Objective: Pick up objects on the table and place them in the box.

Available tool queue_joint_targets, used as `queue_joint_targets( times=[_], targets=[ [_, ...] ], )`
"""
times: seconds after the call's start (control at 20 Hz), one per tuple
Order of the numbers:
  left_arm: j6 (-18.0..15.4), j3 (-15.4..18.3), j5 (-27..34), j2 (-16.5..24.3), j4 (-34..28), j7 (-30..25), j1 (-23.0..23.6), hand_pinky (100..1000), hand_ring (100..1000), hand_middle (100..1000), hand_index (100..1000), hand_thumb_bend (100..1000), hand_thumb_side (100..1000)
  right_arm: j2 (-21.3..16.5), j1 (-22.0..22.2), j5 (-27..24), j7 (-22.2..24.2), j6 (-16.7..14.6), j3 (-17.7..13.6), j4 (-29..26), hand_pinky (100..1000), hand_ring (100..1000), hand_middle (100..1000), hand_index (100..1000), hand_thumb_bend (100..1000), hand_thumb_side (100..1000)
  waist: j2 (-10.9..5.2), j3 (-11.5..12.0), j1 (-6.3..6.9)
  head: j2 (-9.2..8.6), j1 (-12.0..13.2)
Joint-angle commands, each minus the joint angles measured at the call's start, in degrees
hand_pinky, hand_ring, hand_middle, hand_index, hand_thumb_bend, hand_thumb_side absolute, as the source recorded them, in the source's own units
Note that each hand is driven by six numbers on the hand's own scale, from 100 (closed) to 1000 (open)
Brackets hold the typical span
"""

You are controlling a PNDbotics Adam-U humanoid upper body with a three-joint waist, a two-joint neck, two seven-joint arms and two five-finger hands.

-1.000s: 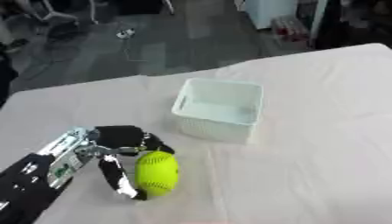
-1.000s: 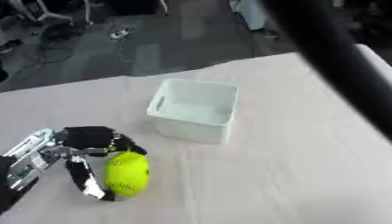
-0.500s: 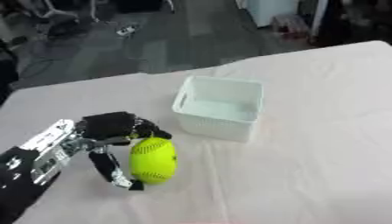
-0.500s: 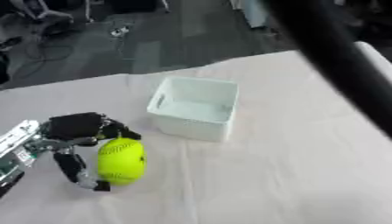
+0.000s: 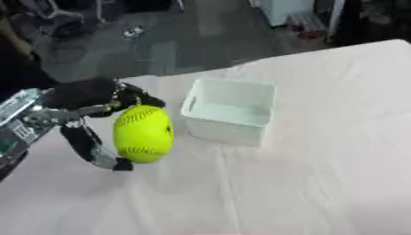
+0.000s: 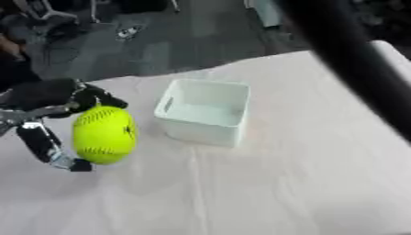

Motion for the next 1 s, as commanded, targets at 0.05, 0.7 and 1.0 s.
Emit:
queue_joint_targets(
  times=[0.05, 0.7, 1.0],
  targets=[
    [0.2, 1.9, 3.6, 2.8, -1.2, 2.6, -3.0, 100, 100, 123, 406, 100, 656, -2.3, -0.7, 0.0, -0.1, 0.2, -0.3, -0.8, 100, 372, 370, 541, 100, 967, -0.73, -0.2, -0.25, -0.13, -0.3],
    [-7.8, -0.5, -19.3, -2.6, 11.9, 18.7, -14.5, 100, 100, 118, 411, 100, 652, -2.5, -6.9, -4.8, 0.7, 3.7, 0.5, -0.8, 100, 372, 375, 555, 100, 980, 0.96, -4.4, 1.28, -4.85, 3.9],
    [-6.5, 1.2, -40.1, -6.8, 21.8, 34.3, -18.5, 100, 100, 116, 410, 100, 652, -2.3, -12.0, -8.5, 1.5, 6.4, 0.7, -0.8, 102, 372, 378, 563, 100, 986, 2.91, -6.9, 2.87, -7.06, 5.7]
  ],
)
